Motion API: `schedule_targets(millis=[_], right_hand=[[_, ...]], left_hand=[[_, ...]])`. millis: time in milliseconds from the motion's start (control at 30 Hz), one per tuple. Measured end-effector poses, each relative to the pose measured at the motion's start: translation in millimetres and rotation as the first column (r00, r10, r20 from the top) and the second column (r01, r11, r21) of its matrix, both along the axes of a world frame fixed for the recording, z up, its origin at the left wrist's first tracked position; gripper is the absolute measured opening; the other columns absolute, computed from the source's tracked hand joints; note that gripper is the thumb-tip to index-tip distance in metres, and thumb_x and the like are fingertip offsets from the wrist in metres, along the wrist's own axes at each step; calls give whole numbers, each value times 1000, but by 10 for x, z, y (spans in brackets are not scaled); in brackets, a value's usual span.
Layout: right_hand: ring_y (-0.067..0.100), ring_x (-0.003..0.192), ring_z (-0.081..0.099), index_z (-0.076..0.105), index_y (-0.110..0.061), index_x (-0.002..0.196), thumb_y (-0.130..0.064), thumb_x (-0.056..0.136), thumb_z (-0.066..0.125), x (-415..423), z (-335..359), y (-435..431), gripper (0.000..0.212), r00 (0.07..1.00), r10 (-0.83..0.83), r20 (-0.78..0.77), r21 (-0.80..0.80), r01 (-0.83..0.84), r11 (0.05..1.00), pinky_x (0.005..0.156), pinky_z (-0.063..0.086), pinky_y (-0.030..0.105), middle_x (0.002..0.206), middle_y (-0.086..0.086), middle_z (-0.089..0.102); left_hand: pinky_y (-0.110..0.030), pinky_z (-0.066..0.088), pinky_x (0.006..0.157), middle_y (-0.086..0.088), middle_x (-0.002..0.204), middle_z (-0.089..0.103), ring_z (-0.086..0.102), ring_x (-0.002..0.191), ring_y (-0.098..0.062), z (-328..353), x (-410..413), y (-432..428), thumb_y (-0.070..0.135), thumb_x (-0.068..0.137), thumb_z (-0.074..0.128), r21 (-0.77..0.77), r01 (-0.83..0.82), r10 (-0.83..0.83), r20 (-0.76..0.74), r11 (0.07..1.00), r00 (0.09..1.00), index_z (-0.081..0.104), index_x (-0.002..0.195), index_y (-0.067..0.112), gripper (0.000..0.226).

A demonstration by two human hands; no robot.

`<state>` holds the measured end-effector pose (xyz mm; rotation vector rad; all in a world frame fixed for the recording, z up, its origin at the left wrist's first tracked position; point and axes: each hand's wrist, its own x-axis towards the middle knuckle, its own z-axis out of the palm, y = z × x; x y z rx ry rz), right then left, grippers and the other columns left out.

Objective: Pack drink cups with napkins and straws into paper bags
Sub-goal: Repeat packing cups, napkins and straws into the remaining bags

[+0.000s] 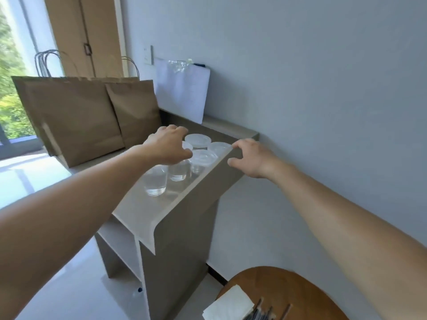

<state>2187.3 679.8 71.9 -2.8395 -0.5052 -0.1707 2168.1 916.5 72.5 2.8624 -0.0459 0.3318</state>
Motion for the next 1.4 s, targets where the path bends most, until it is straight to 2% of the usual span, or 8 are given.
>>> schedule_targets(millis=[200,333,667,800,933,1133,1233,1400], right_hand=[[24,135,41,41,-17,146,-47,85,63,190,-47,993,71,977,202,-73,-53,-206,977,105,37,36,151,5,39],[20,132,42,36,-24,148,-51,73,70,302,-122,1540,87,943,298,-147,-120,-316,941,97,41,33,148,-3,40],[19,143,30,19,-32,155,-54,65,80,626,-369,2100,111,896,300,-328,-202,-376,904,113,34,42,158,-9,24],[22,144,27,19,-34,154,-61,62,78,701,-423,2156,112,913,286,-292,-256,-363,896,114,28,44,158,-7,27],[25,134,33,25,-37,150,-66,56,76,641,-470,2140,111,945,288,-158,-290,-323,901,101,28,41,139,1,40],[22,135,25,33,-40,144,-61,57,79,459,-409,1819,100,943,268,-198,-101,-292,951,105,33,41,138,-1,36],[22,131,34,36,-38,142,-55,60,79,386,-142,1480,95,957,241,-158,26,-240,970,104,39,41,131,-1,38],[12,116,42,39,-34,142,-49,63,87,241,479,736,94,989,145,-27,216,-136,967,95,36,26,130,-2,35]], left_hand=[[-44,38,104,-4,150,39,34,137,-28,-180,-199,749,37,87,60,-18,-163,162,-66,986,985,34,150,22,70],[-44,38,105,-2,151,37,31,139,-26,-284,-314,1116,37,86,60,-39,-225,221,-80,974,972,34,150,23,70],[-42,39,105,-1,151,36,31,139,-24,-465,-361,1520,38,85,59,-11,-263,260,-136,965,956,32,150,24,71],[-41,38,105,0,153,34,30,140,-24,-527,-322,1548,38,86,58,-11,-251,246,-158,968,956,30,151,23,72],[-41,38,104,-1,153,35,30,140,-24,-524,-247,1512,37,86,59,-25,-236,230,-147,971,962,30,151,23,73],[-41,39,101,0,150,38,34,137,-25,-361,-95,1319,38,87,59,-75,-173,169,-61,982,984,33,150,24,69],[-42,38,102,-1,149,39,35,136,-25,-197,24,1108,39,87,60,-73,-120,120,-6,990,993,35,149,23,69],[-44,39,103,-3,148,42,36,136,-27,138,260,579,37,86,61,-92,25,-19,72,995,997,37,149,22,69]])
